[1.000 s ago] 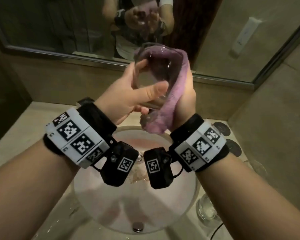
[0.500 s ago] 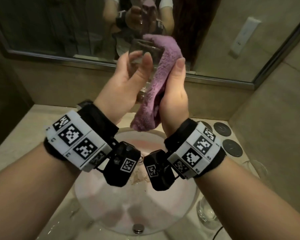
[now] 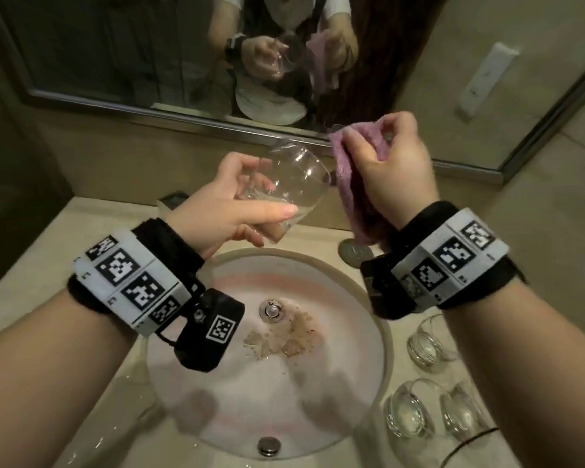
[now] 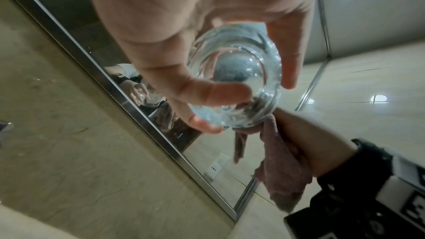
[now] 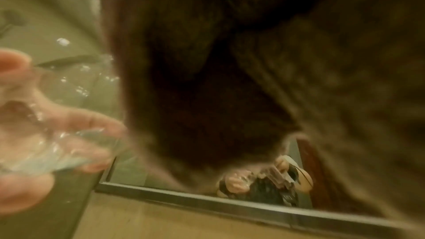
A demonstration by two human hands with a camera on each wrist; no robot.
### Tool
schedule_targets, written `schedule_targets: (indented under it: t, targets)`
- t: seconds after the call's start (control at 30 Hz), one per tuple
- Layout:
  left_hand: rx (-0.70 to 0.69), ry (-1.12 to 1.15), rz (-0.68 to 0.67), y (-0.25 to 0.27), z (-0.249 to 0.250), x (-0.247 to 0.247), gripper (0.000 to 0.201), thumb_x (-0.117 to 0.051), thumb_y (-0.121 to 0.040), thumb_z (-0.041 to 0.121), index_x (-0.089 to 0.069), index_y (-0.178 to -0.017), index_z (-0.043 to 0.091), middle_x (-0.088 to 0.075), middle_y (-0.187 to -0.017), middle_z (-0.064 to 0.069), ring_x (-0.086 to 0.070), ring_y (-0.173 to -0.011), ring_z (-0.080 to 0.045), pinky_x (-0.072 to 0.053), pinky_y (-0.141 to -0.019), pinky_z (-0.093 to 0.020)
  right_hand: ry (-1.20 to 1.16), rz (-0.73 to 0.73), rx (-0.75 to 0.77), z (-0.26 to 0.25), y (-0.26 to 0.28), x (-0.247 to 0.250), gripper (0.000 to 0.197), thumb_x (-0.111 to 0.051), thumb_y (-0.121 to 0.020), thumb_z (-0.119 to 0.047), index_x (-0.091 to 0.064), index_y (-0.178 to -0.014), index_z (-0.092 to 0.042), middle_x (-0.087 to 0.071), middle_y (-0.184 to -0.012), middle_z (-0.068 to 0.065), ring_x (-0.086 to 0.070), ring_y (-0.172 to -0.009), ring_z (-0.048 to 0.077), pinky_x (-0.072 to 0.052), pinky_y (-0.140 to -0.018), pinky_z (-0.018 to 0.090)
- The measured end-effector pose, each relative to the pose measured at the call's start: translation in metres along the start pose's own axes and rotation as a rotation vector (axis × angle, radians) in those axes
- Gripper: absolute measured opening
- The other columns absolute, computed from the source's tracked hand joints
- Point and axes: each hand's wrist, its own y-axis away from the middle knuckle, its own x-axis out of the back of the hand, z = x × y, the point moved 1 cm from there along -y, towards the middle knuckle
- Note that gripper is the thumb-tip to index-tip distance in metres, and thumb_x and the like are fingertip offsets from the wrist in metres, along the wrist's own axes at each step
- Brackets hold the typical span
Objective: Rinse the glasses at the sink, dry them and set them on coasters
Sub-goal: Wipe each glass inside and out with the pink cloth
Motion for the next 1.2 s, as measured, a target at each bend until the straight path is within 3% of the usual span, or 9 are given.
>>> schedule_targets:
  t: [0.13,0.23,0.33,0.6,0.83,0.93,1.03,1.13,1.2]
  targets:
    - [0.001,0.025,0.019,0.004,-0.006,0.003,0.06,-0.076,-0.058,0.024,-0.046,-0.109,0.036,-0.054,-0.111,-0.001,-0.065,-0.063,-0.018,-0.046,-0.047,-0.021,0.192,-0.27,0.257,-0.018,0.003,0.006,0.015,-0.055,-0.093,-0.037,-0.051,-0.094,-0.023,-0.048,-0.078,-0.018,-0.046,-0.065,-0.006,-0.034,-0.06,-0.002]
    - [-0.011,0.08,0.006,0.007,-0.005,0.007,0.061,-0.076,-0.057,0.019,-0.049,-0.11,0.034,-0.057,-0.109,-0.004,-0.065,-0.062,-0.022,-0.048,-0.047,-0.024,-0.31,-0.688,0.126,-0.023,0.009,0.006,0.006,-0.057,-0.093,-0.018,-0.059,-0.097,-0.02,-0.059,-0.091,-0.011,-0.056,-0.076,-0.007,-0.041,-0.074,0.001]
    - [0.001,0.218,-0.011,0.009,-0.001,0.016,0.054,-0.067,-0.063,0.013,-0.052,-0.113,0.027,-0.057,-0.104,-0.006,-0.064,-0.06,-0.023,-0.043,-0.04,-0.02,-0.755,-0.891,0.015,-0.004,0.0,0.013,0.07,-0.08,-0.07,-0.014,-0.042,-0.129,-0.016,-0.061,-0.118,0.001,-0.063,-0.1,0.007,-0.05,-0.084,0.02]
    - [-0.019,0.258,-0.128,0.012,0.005,0.021,0.072,-0.069,-0.056,0.026,-0.052,-0.126,0.021,-0.066,-0.105,-0.011,-0.065,-0.066,-0.03,-0.04,-0.037,-0.019,-0.324,-0.439,0.32,-0.011,-0.005,0.002,0.026,-0.065,-0.075,-0.019,-0.07,-0.085,-0.042,-0.059,-0.097,-0.015,-0.055,-0.094,-0.001,-0.042,-0.085,0.014]
    - [-0.025,0.22,-0.131,0.014,0.004,0.023,0.069,-0.069,-0.059,0.028,-0.054,-0.125,0.018,-0.066,-0.101,-0.011,-0.065,-0.065,-0.026,-0.039,-0.036,-0.018,-0.367,-0.179,0.245,-0.019,0.013,-0.012,0.021,-0.072,-0.081,-0.016,-0.053,-0.079,-0.024,-0.061,-0.075,-0.006,-0.058,-0.066,0.007,-0.05,-0.062,0.028]
    - [-0.028,0.214,-0.165,0.015,0.002,0.023,0.064,-0.07,-0.06,0.027,-0.055,-0.121,0.015,-0.068,-0.088,-0.006,-0.063,-0.063,-0.023,-0.039,-0.037,-0.017,-0.251,-0.392,0.192,-0.024,0.018,-0.007,0.037,-0.045,-0.093,-0.05,-0.067,-0.084,-0.022,-0.065,-0.065,0.0,-0.061,-0.061,0.021,-0.052,-0.055,0.035]
    - [-0.012,0.26,-0.248,0.016,0.002,0.022,0.054,-0.074,-0.059,0.03,-0.062,-0.109,0.015,-0.067,-0.082,-0.007,-0.061,-0.063,-0.021,-0.037,-0.036,-0.015,-0.361,-0.749,0.018,-0.018,0.02,0.0,0.089,-0.039,-0.057,-0.091,-0.071,-0.1,-0.021,-0.07,-0.067,-0.003,-0.065,-0.059,0.008,-0.049,-0.05,0.016]
    - [0.01,0.243,-0.288,0.016,0.001,0.02,0.062,-0.078,-0.057,0.036,-0.064,-0.112,0.011,-0.064,-0.088,-0.014,-0.059,-0.064,-0.022,-0.037,-0.037,-0.016,-0.438,-0.936,0.084,-0.014,0.024,0.0,0.054,-0.052,-0.063,-0.074,-0.075,-0.083,-0.03,-0.069,-0.069,-0.013,-0.061,-0.059,-0.003,-0.044,-0.053,0.007]
    - [0.003,0.185,-0.283,0.015,-0.002,0.017,0.078,-0.079,-0.055,0.04,-0.057,-0.122,0.007,-0.06,-0.094,-0.024,-0.057,-0.067,-0.027,-0.038,-0.044,-0.02,-0.348,-0.897,0.036,-0.017,0.025,0.0,0.068,-0.052,-0.059,-0.082,-0.074,-0.076,-0.02,-0.065,-0.068,0.001,-0.06,-0.064,0.018,-0.047,-0.062,0.02]
